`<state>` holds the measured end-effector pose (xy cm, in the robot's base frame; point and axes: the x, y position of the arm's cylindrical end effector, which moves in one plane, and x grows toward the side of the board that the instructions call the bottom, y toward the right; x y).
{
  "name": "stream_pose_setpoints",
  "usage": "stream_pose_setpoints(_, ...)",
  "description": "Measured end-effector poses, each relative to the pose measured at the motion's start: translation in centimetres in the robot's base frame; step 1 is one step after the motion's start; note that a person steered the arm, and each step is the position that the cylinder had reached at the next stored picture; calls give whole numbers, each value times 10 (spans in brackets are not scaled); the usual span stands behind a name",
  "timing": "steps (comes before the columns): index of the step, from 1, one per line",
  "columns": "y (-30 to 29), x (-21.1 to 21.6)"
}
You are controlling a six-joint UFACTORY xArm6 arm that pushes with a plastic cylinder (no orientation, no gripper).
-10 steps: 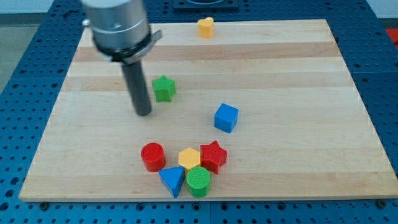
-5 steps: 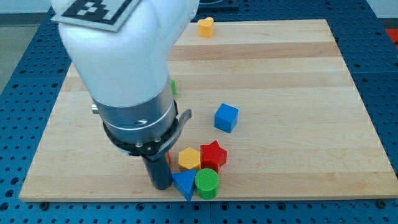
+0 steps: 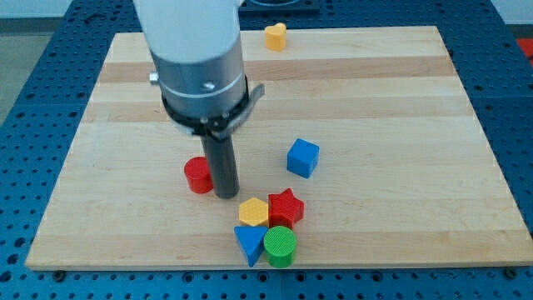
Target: Move red circle closer to green star
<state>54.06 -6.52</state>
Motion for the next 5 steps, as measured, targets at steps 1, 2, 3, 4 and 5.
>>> stream_pose_setpoints(1, 4, 19)
stream_pose_setpoints(2, -12, 18)
stream_pose_setpoints(3, -17, -3)
stream_pose_setpoints(4, -17, -33)
stream_pose_setpoints(5, -17, -42)
